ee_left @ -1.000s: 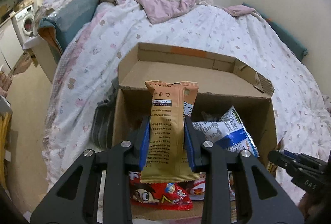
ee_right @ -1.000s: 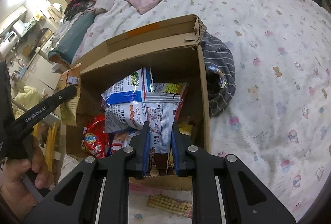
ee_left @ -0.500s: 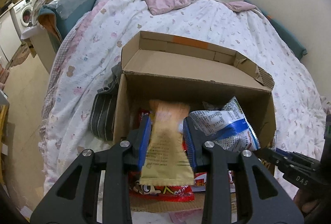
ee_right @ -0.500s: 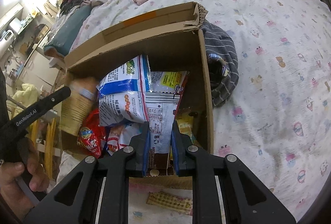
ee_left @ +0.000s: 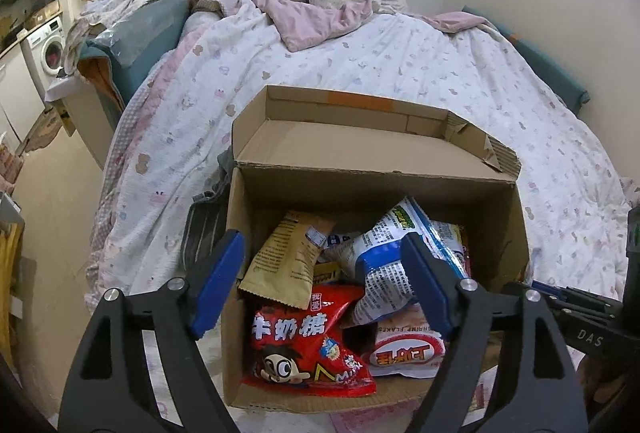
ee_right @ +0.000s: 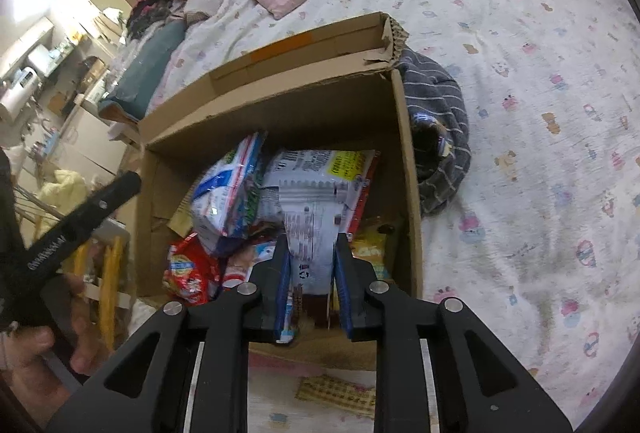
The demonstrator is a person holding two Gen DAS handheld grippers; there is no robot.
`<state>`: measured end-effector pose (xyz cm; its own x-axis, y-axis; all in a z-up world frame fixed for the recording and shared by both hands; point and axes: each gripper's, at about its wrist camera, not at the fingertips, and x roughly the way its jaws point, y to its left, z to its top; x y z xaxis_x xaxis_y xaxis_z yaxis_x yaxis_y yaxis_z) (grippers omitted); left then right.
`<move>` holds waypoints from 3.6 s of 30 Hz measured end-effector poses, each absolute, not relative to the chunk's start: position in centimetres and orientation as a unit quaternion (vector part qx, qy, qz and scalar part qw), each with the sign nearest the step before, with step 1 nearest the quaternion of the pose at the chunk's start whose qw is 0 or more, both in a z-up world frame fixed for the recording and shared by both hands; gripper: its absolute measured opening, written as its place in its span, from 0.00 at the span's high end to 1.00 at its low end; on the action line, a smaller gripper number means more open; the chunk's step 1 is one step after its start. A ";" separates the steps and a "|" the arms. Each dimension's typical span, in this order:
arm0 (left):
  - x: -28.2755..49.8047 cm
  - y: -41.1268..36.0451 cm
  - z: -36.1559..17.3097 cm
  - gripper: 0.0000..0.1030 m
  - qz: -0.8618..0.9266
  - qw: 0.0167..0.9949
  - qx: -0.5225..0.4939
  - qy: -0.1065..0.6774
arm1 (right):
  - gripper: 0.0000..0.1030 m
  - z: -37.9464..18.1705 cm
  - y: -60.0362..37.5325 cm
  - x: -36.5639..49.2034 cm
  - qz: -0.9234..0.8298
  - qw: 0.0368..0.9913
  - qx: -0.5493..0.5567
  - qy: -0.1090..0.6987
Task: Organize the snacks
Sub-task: 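Lower both bars into the box and open both tools, then move both open tools back toward the pink packet and striped bar, then grasp the striped wafer bar with the right tool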
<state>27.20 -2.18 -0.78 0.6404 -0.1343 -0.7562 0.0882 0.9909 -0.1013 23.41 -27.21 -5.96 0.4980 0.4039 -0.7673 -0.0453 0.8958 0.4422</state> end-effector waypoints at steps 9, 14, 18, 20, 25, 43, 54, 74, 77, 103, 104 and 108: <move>27.2 -1.6 -1.3 0.25 -0.053 0.902 -0.038 0.427 | 0.26 -5.5 -27.6 23.4 0.132 0.849 0.198 0.473; 26.4 -0.8 -1.3 0.25 -0.048 0.896 -0.058 0.437 | 0.26 -5.3 -27.6 22.8 0.139 0.844 0.208 0.475; 25.3 -0.3 -0.9 0.25 -0.052 0.893 -0.073 0.442 | 0.26 -4.3 -27.2 21.8 0.149 0.850 0.202 0.463; 24.9 -0.2 -0.7 0.25 -0.052 0.893 -0.072 0.442 | 0.26 -3.9 -27.1 21.3 0.151 0.854 0.193 0.459; 23.5 1.1 0.1 0.25 -0.036 0.899 -0.074 0.429 | 0.26 -3.2 -27.3 20.0 0.154 0.857 0.193 0.453; 16.7 2.4 1.4 0.01 -0.020 0.915 -0.058 0.400 | 0.02 -3.7 -28.7 13.9 0.148 0.856 0.182 0.460; 15.1 0.1 -1.3 0.01 -0.046 0.886 -0.045 0.460 | 0.02 -8.6 -31.3 12.0 0.099 0.810 0.223 0.533; 15.0 4.3 -3.2 0.01 -0.016 0.865 -0.068 0.497 | 0.02 -15.8 -17.8 15.5 0.176 0.761 -0.138 0.608; 14.9 5.1 -3.5 0.01 -0.010 0.865 -0.068 0.497 | 0.02 -16.9 -17.6 15.9 0.170 0.755 -0.149 0.616; 16.2 -2.6 -9.1 0.01 -0.062 0.814 0.030 0.577 | 0.71 -11.8 -25.4 11.1 0.230 0.758 0.016 0.610; 16.2 -3.3 -9.5 0.01 -0.069 0.810 0.037 0.581 | 0.71 -11.4 -26.3 11.2 0.223 0.763 0.025 0.606; 17.1 -7.5 -11.2 0.01 -0.116 0.802 0.075 0.582 | 0.71 -9.9 -30.4 11.4 0.185 0.789 0.072 0.582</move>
